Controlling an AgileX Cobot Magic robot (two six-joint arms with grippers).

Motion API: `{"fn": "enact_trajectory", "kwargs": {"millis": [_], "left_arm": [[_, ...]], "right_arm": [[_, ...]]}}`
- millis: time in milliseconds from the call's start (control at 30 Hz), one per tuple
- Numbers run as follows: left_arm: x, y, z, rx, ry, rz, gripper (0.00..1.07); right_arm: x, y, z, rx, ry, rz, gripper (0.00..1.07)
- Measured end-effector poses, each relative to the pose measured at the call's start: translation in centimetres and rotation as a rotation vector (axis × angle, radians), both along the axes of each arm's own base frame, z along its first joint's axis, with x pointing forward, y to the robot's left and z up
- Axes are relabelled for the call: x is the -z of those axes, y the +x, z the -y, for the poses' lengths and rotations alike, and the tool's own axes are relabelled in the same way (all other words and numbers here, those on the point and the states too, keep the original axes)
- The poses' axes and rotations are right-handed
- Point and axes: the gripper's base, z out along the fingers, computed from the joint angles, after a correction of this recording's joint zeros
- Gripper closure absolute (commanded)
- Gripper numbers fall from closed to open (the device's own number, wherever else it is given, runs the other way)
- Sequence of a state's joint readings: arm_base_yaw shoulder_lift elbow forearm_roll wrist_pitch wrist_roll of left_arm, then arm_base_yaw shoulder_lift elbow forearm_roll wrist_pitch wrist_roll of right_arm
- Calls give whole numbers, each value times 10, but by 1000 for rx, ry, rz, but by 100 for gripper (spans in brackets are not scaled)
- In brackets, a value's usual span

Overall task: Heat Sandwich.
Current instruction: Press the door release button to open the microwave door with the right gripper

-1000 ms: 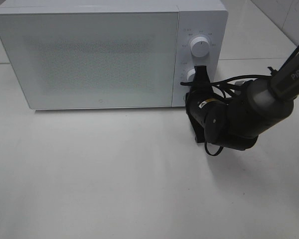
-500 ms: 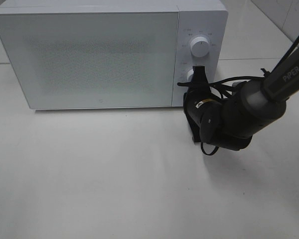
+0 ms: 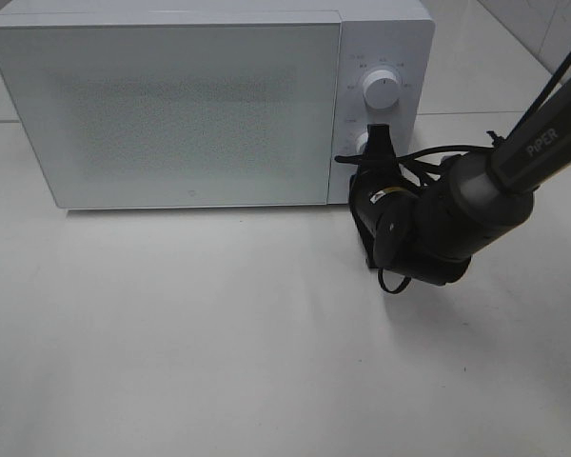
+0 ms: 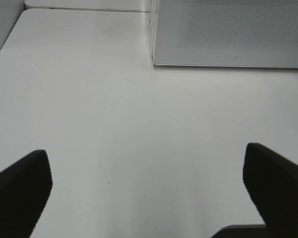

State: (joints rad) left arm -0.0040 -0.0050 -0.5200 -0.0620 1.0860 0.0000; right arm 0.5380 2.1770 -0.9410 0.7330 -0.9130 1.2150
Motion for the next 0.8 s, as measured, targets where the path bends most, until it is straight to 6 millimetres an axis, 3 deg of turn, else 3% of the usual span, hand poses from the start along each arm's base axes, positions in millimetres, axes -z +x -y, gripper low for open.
{"fn": "enact_trajectory", "kwargs": {"millis": [800], "left_arm": [[0,0,0,0,0,0,9]], "right_arm": [[0,2,1,10,29,-23,107]]}}
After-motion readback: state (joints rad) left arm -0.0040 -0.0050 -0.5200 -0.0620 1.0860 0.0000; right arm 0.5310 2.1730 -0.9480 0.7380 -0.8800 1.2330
